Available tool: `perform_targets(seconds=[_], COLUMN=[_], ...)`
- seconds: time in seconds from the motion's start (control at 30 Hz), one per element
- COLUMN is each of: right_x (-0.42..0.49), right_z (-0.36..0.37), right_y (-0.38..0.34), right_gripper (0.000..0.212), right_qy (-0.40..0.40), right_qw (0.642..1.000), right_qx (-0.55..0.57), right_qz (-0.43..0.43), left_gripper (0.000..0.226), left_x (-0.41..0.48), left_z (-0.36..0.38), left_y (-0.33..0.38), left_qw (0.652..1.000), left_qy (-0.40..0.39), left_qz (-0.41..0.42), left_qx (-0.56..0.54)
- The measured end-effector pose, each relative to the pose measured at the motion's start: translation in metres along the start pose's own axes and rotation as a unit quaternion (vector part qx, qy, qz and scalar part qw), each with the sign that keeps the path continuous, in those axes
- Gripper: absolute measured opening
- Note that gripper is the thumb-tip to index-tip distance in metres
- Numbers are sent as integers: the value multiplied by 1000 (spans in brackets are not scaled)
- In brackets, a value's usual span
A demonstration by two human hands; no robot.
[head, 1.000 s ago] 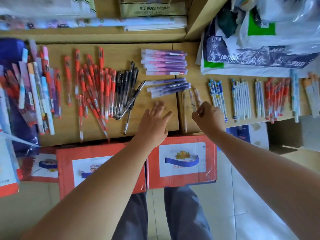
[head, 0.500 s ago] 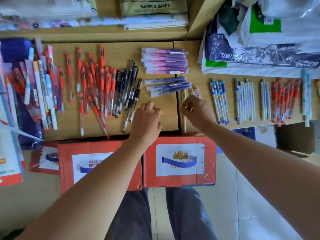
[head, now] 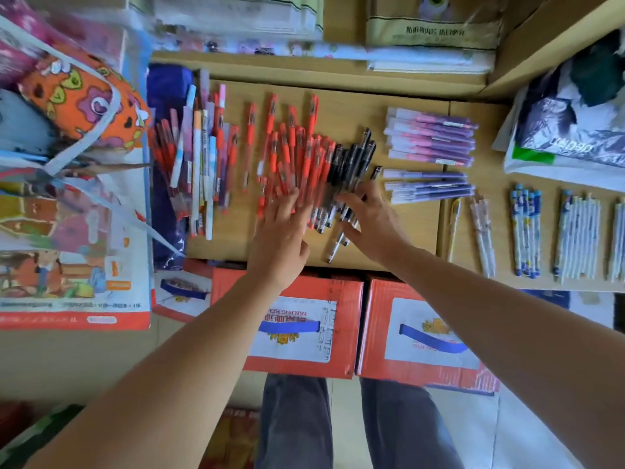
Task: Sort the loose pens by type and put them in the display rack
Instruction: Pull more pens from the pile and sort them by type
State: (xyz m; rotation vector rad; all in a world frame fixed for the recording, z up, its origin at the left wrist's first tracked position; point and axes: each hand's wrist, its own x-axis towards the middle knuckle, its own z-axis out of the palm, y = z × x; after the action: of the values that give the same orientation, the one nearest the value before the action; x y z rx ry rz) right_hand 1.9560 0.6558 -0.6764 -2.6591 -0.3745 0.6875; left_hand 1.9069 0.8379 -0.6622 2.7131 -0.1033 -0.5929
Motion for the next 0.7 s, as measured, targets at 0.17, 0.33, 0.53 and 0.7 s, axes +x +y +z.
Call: perform_targets(seconds=[0.17,0.33,0.53,0.7], right_x=[20,49,56,56], right_z=[-4,-3,7,11], right_y=[-23,-79,-95,-92], right_gripper=[35,45,47,36], right_qy=[57,25,11,89], right_qw=[998,994,992,982], right_qx=[-1,-32,-107,-161], right_qz=[-20,-106,-66,-40], left_gripper=[43,25,38,29], left_x=[-2,-3,-2,4], left_z=[-9,-21,-17,-14], left_y=[-24,-59,-79,-81], left_qw=[997,993,988,987], left_qy=[57,80,-35,-17], left_qz=[40,-87,-146,-159], left_qx=[-29,-6,28,-8])
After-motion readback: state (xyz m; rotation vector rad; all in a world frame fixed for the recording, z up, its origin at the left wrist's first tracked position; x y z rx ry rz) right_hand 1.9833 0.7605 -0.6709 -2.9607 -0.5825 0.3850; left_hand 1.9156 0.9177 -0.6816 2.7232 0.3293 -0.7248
